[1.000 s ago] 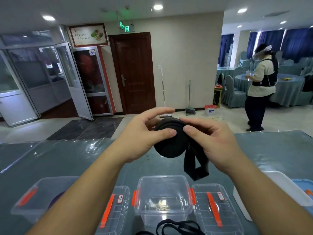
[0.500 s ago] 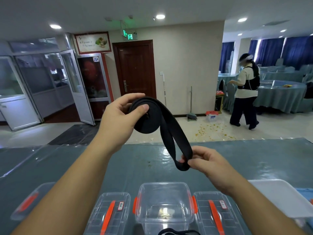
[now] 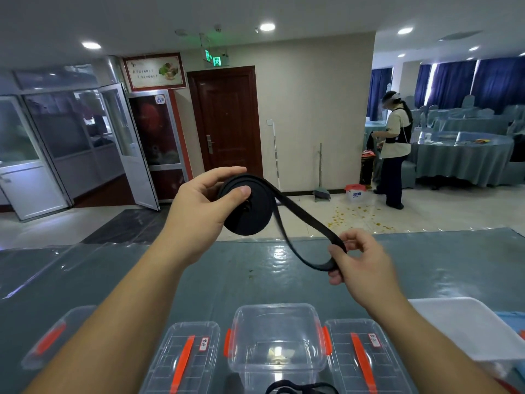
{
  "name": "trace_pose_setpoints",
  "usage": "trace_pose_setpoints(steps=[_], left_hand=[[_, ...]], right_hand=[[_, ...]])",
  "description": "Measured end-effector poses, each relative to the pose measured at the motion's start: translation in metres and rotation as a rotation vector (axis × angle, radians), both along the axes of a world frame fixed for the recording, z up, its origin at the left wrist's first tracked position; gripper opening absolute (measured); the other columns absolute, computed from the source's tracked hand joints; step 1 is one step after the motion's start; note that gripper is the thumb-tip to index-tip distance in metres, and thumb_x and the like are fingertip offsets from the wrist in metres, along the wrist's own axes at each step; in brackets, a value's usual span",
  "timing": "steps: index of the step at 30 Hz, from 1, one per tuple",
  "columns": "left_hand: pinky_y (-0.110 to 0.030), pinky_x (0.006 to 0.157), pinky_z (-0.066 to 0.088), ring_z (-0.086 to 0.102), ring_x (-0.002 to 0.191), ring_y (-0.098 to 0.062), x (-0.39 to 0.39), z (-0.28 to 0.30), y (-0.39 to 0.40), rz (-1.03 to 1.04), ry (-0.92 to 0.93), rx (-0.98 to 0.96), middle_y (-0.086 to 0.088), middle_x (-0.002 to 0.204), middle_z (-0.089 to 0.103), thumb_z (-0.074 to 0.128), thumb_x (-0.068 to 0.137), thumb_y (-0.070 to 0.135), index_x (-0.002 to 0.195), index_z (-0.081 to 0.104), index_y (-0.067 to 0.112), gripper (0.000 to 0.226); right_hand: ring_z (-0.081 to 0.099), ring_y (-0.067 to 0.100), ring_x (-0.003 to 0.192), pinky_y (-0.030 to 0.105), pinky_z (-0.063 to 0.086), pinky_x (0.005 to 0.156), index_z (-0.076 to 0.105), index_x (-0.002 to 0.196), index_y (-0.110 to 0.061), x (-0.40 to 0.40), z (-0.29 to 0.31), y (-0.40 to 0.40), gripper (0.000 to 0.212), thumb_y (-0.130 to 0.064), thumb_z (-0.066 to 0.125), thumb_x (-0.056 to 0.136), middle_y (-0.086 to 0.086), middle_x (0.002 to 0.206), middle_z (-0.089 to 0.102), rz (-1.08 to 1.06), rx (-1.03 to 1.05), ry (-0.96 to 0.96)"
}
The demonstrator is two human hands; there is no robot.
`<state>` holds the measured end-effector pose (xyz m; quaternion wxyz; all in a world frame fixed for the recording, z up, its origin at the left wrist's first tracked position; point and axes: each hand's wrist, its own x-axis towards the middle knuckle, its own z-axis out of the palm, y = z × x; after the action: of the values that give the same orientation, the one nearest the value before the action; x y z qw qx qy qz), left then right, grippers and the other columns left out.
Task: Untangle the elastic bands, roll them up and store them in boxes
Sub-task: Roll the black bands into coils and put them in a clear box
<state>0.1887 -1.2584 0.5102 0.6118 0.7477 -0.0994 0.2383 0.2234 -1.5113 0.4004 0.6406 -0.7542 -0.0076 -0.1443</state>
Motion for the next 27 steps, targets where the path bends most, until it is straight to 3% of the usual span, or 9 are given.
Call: trace_pose_setpoints(steps=[4, 6, 9, 11, 14, 17, 20, 24, 27], left_hand=[[-0.015, 0.058, 0.054, 0.075, 0.095, -0.006, -0.002, 0.0, -0.002, -0.026, 0.005, 0.053, 0.007, 0.103, 0.079, 0.075, 0.094, 0.016, 0.12, 0.075, 0.029, 0.029], [-0.019, 0.066, 0.059, 0.075, 0.097, -0.006, -0.002, 0.0, -0.003, -0.054, 0.002, 0.078, 0.008, 0.102, 0.08, 0.076, 0.093, 0.015, 0.118, 0.075, 0.03, 0.029], [-0.029, 0.085, 0.063, 0.074, 0.104, -0.01, -0.001, -0.002, -0.005, -0.097, 0.004, 0.137, 0.007, 0.106, 0.079, 0.077, 0.092, 0.014, 0.117, 0.075, 0.032, 0.031], [-0.029, 0.087, 0.062, 0.073, 0.107, -0.01, -0.002, -0.002, -0.008, -0.144, 0.012, 0.195, 0.008, 0.108, 0.079, 0.078, 0.091, 0.016, 0.117, 0.074, 0.034, 0.032], [-0.022, 0.087, 0.06, 0.072, 0.106, -0.005, -0.008, -0.002, -0.016, -0.221, 0.019, 0.3, 0.012, 0.108, 0.078, 0.077, 0.091, 0.014, 0.118, 0.073, 0.033, 0.033], [-0.023, 0.089, 0.059, 0.072, 0.108, -0.008, -0.011, -0.004, -0.021, -0.261, -0.006, 0.318, 0.009, 0.11, 0.077, 0.075, 0.092, 0.009, 0.122, 0.072, 0.027, 0.035], [-0.025, 0.088, 0.06, 0.073, 0.106, -0.01, -0.01, -0.007, -0.019, -0.26, 0.028, 0.307, 0.009, 0.111, 0.077, 0.077, 0.092, 0.013, 0.13, 0.065, 0.033, 0.045], [-0.036, 0.095, 0.061, 0.074, 0.109, -0.013, -0.007, -0.01, -0.018, -0.268, 0.132, 0.254, 0.007, 0.114, 0.078, 0.079, 0.09, 0.017, 0.132, 0.066, 0.03, 0.046], [-0.052, 0.099, 0.058, 0.075, 0.108, -0.029, -0.005, -0.011, -0.017, -0.383, 0.284, 0.097, -0.012, 0.114, 0.078, 0.08, 0.086, 0.017, 0.124, 0.074, 0.014, 0.039]], right_hand=[[0.072, 0.02, 0.083, 0.031, 0.061, 0.065, 0.065, 0.104, -0.03, -0.004, -0.002, -0.003, 0.018, -0.019, 0.074, 0.093, 0.002, 0.105, 0.066, 0.059, -0.067, -0.004], [0.064, 0.015, 0.1, 0.028, 0.053, 0.08, 0.062, 0.109, -0.037, -0.008, 0.001, -0.003, 0.027, -0.021, 0.074, 0.091, -0.003, 0.109, 0.064, 0.106, -0.106, -0.046], [0.062, 0.005, 0.114, 0.033, 0.05, 0.102, 0.063, 0.115, -0.042, -0.013, 0.024, 0.0, 0.031, -0.021, 0.071, 0.094, -0.016, 0.116, 0.065, 0.191, -0.068, -0.205], [0.063, 0.002, 0.119, 0.034, 0.05, 0.107, 0.066, 0.119, -0.042, -0.015, 0.048, 0.005, 0.028, -0.025, 0.069, 0.097, -0.017, 0.12, 0.069, 0.271, -0.063, -0.32], [0.066, 0.002, 0.117, 0.036, 0.054, 0.104, 0.069, 0.121, -0.041, -0.016, 0.081, 0.013, 0.025, -0.033, 0.068, 0.098, -0.017, 0.119, 0.073, 0.375, -0.133, -0.37], [0.074, 0.011, 0.104, 0.043, 0.059, 0.097, 0.076, 0.112, -0.032, -0.013, 0.096, 0.015, 0.021, -0.025, 0.076, 0.092, -0.009, 0.107, 0.079, 0.471, -0.187, -0.347], [0.075, 0.017, 0.104, 0.049, 0.058, 0.099, 0.078, 0.109, -0.03, -0.009, 0.098, 0.009, 0.024, -0.019, 0.082, 0.088, -0.004, 0.107, 0.08, 0.544, -0.214, -0.324], [0.076, 0.014, 0.101, 0.044, 0.059, 0.097, 0.079, 0.111, -0.026, -0.008, 0.099, 0.003, 0.029, -0.015, 0.084, 0.085, -0.006, 0.105, 0.081, 0.545, -0.25, -0.323], [0.078, 0.015, 0.096, 0.04, 0.062, 0.092, 0.08, 0.107, -0.019, -0.01, 0.099, 0.003, 0.024, -0.01, 0.082, 0.084, -0.003, 0.099, 0.082, 0.564, -0.215, -0.323]])
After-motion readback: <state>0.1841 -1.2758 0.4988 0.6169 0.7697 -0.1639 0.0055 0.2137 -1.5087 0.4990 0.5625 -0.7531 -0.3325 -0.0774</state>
